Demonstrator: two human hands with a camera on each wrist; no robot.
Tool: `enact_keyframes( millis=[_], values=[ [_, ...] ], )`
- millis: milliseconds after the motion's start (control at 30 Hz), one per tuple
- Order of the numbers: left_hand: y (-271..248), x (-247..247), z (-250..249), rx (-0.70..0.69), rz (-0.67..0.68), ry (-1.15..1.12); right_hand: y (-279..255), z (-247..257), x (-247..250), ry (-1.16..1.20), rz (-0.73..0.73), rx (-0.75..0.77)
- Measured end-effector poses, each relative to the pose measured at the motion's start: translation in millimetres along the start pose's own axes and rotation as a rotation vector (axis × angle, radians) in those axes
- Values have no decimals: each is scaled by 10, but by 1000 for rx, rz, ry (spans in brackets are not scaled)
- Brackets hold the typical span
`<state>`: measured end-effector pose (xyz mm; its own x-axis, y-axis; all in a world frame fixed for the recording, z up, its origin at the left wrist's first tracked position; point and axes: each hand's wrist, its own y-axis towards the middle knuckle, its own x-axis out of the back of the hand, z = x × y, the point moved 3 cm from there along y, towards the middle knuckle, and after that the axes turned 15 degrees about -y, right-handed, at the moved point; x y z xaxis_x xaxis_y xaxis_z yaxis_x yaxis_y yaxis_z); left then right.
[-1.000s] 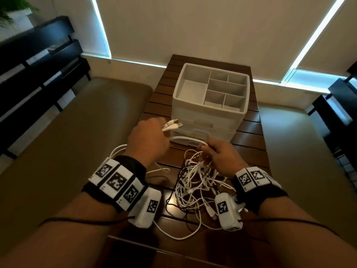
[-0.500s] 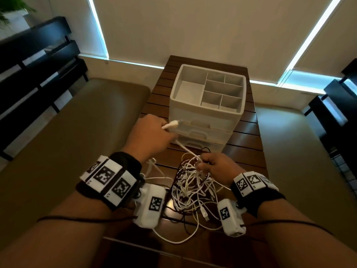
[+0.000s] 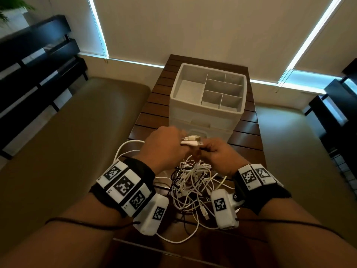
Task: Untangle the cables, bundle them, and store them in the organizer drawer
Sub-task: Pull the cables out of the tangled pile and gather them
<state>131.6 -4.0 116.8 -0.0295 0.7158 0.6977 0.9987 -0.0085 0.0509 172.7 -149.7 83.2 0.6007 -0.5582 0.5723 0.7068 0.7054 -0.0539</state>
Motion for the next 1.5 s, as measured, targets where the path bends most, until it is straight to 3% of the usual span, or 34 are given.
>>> enact_keyframes(
  millis=[67,133,200,300,500,567,700,800,933,1067,1233,1400,1500],
  values=[
    [16,42,10,6,-61,-64,34,-66,-35,-14,-23,-55],
    [50,150,74,10,-242,-173,2,-262,-117,-131,50,-175],
    [65,263,157,50,-340,-94,-51,-485,-228,-278,131,-270],
    [46,222,258,114,-250,108,-51,-551,-280,-300,111,-312],
    [-71,-236,260,81,79,61,14,-291,-218,-73,37,-172],
    [-63,-234,288,78,63,-58,-39,-326,-197,-18,24,-187],
    [-28,-126,202,70,-13,-383,-102,-507,-284,-203,146,-250],
    [-36,-100,213,113,20,-310,-52,-487,-223,-272,39,-302],
    [-14,74,403,226,-125,-275,-78,-361,-32,-93,-177,-290],
    [24,272,374,211,-205,-318,-91,-322,101,-119,-154,-280],
    [-2,477,202,128,-262,-382,-221,-262,225,24,-232,-273],
    [-79,390,-3,106,23,-437,-320,-80,171,233,-113,-219],
    [-49,380,55,144,101,-332,-423,-90,-112,151,115,-257]
  ],
)
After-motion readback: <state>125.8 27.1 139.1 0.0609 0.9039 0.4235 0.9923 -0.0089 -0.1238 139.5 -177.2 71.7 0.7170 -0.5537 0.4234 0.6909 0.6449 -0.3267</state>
